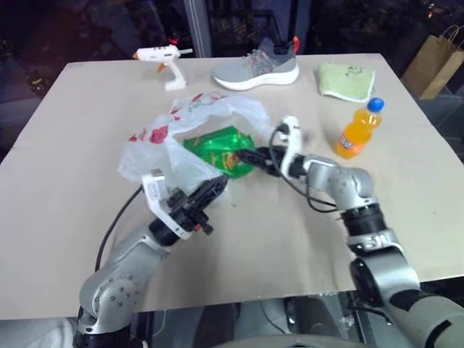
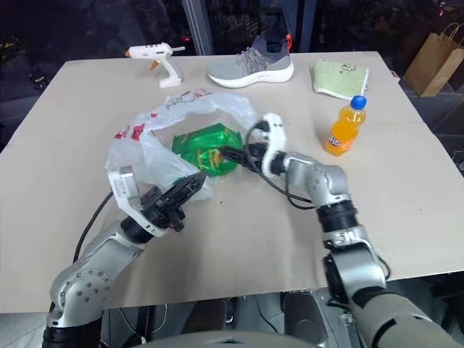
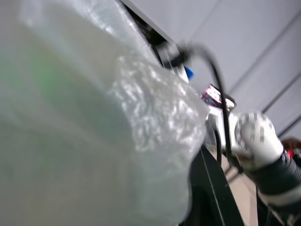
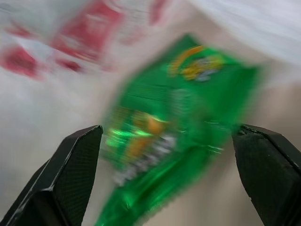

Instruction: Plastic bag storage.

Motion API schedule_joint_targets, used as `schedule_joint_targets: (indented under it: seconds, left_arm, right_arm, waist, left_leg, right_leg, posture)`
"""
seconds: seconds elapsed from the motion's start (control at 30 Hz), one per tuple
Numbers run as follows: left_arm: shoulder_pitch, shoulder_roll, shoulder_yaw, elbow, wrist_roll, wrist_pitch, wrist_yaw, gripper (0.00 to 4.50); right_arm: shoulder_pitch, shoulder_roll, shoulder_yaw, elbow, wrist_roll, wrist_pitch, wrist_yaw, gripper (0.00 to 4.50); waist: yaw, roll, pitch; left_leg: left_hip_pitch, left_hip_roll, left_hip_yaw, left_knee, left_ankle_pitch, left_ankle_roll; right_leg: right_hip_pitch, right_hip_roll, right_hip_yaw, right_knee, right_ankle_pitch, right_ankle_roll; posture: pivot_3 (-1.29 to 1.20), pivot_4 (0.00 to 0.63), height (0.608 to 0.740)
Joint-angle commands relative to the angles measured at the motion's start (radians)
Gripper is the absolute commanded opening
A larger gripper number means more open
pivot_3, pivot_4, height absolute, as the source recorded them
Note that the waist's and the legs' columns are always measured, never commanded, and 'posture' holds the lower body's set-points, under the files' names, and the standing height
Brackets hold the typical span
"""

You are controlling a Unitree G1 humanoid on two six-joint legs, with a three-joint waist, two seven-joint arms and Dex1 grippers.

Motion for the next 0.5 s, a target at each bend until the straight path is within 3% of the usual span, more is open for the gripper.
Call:
schedule_joint_targets:
  seconds: [0.03,0.2,0.37,0.5]
  left_arm:
    - [-0.001,-0.008,0.042,-0.02,-0.059,-0.008,0.024,0.0]
    - [0.003,-0.001,0.064,-0.019,-0.083,-0.008,0.044,0.0]
    - [0.004,0.011,0.072,-0.022,-0.093,-0.001,0.043,0.0]
    - [0.004,0.02,0.077,-0.023,-0.098,0.001,0.044,0.0]
  right_arm:
    - [0.041,-0.074,-0.011,-0.117,-0.039,-0.088,0.115,4.46]
    - [0.101,-0.17,-0.109,-0.244,0.009,-0.074,0.158,4.46]
    - [0.108,-0.222,-0.234,-0.266,-0.001,-0.092,0.096,4.46]
    - [0.139,-0.388,-0.233,-0.312,-0.075,-0.168,0.21,4.46]
  waist:
    - [-0.003,0.0,0.0]
    - [-0.001,0.0,0.0]
    - [0.002,0.0,0.0]
    - [0.009,0.0,0.001]
  left_leg:
    - [0.0,0.0,0.0,0.0,0.0,0.0]
    - [0.001,0.001,0.0,0.0,0.0,0.0]
    - [0.001,0.0,0.0,0.0,0.0,0.0]
    - [0.0,0.0,0.0,0.0,0.0,0.0]
  right_leg:
    - [0.0,0.0,0.0,0.0,0.0,0.0]
    - [0.0,0.001,0.001,0.001,0.0,0.0]
    - [0.001,0.001,0.001,0.001,0.0,0.0]
    - [0.001,0.0,0.0,0.0,0.0,0.0]
  posture:
    - [0.0,0.15,0.74]
    - [0.0,0.15,0.74]
    - [0.0,0.15,0.74]
    - [0.0,0.15,0.74]
